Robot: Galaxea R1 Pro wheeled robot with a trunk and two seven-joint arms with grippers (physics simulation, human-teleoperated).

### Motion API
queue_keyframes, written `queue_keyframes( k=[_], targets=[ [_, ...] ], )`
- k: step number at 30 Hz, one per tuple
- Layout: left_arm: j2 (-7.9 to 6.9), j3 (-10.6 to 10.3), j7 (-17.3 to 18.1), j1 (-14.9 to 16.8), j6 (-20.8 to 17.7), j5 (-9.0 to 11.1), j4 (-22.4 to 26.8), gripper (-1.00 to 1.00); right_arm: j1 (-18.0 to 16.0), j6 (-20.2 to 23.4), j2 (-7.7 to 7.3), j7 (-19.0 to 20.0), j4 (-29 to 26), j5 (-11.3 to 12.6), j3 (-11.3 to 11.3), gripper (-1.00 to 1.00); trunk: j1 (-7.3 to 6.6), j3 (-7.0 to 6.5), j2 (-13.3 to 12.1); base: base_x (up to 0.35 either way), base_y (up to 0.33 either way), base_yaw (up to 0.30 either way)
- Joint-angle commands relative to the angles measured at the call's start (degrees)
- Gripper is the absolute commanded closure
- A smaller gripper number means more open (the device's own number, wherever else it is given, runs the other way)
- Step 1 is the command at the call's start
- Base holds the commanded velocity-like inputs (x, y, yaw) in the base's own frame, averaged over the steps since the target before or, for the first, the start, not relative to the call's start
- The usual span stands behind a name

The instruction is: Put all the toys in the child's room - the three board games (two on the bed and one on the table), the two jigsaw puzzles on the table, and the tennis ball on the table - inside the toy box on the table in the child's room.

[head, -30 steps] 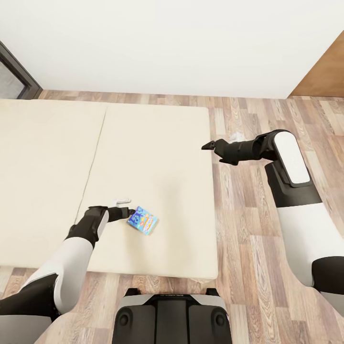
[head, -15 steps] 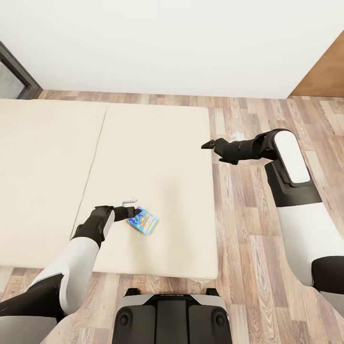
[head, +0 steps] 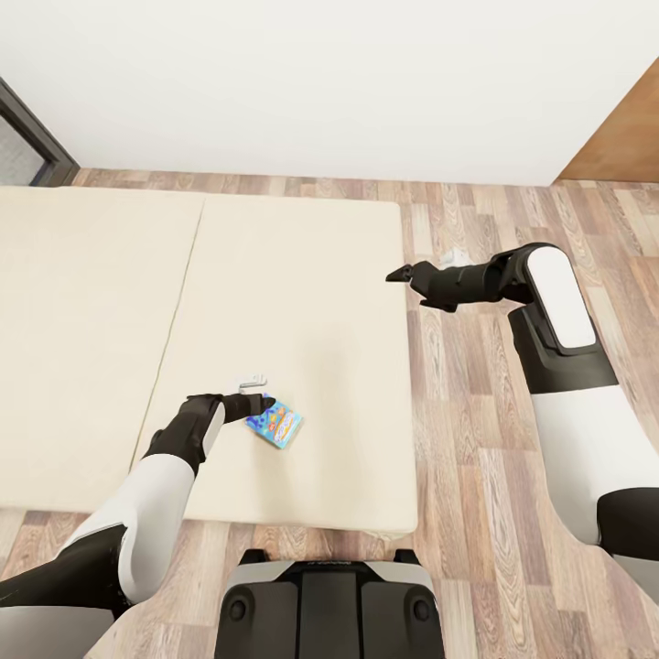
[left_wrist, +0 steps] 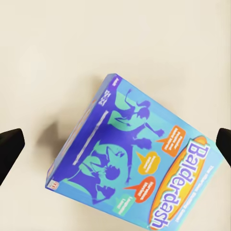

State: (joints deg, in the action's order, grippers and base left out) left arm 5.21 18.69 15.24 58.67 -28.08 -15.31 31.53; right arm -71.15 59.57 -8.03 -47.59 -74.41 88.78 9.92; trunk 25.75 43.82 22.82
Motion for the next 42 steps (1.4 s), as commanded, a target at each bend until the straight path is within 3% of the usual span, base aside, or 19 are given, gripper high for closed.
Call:
queue_keyframes(
  k=[1, 42],
  targets=[
    [0.10, 0.47, 0.49, 0.04, -0.24, -0.60, 0.11, -1.00, -0.09, 0.04, -0.05, -0.58, -0.04, 0.52, 0.10, -1.00, 0.03, 0.15, 0.10, 0.000, 0.000, 0.000],
    [0.11, 0.39, 0.57, 0.04, 0.97, -0.69, 0.11, -1.00, -0.22, 0.02, -0.05, -0.58, -0.04, 0.52, 0.09, -1.00, 0.03, 3.64, 0.10, 0.000, 0.000, 0.000]
  ],
)
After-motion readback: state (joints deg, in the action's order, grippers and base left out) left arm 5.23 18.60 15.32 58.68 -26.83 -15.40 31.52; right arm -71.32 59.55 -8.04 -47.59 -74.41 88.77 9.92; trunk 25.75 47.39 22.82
